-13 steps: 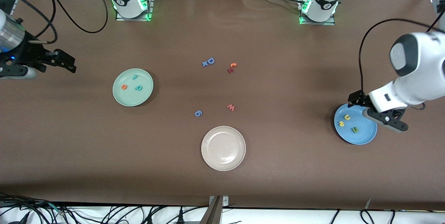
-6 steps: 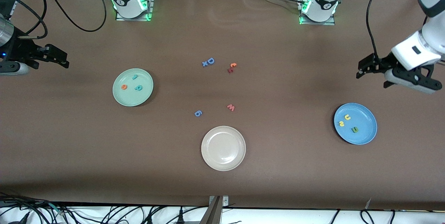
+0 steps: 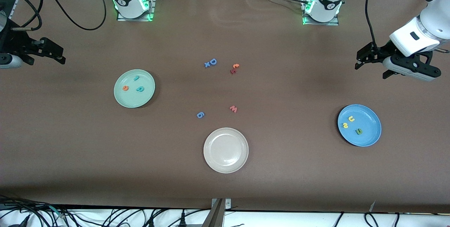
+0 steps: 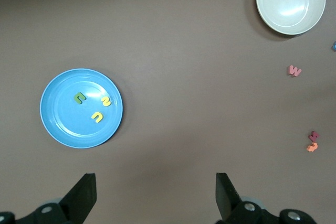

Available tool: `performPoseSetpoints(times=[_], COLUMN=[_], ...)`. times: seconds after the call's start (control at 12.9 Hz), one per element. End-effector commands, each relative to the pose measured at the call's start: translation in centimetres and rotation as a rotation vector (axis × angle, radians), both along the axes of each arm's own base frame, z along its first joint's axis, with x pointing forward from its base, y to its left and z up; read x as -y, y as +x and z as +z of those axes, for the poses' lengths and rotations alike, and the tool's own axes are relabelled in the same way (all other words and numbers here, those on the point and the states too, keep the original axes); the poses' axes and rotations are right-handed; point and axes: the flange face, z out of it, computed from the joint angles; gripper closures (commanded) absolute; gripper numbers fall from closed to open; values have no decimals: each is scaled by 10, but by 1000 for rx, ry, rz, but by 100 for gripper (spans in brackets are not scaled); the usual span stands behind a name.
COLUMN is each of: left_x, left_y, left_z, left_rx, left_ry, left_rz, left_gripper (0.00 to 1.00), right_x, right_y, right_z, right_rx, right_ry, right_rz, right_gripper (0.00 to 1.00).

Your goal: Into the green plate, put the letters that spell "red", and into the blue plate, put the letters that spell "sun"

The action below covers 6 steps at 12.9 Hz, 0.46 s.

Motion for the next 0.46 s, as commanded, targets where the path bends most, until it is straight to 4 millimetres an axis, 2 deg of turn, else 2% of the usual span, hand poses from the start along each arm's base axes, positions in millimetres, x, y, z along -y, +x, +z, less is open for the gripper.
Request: performPoseSetpoints(times=[0.0, 0.39], left_x=[-4, -4], left_y=[3, 13], left_z=[4, 7], left_rx=[-24, -21], left_ry=[48, 50], left_rz=[5, 6], left_gripper=[0, 0], right_x=[0, 2], right_y=[-15, -10], right_z=[0, -2], right_rx=[-6, -1], right_ry=[21, 26], right_rz=[7, 19], right_gripper=[0, 0])
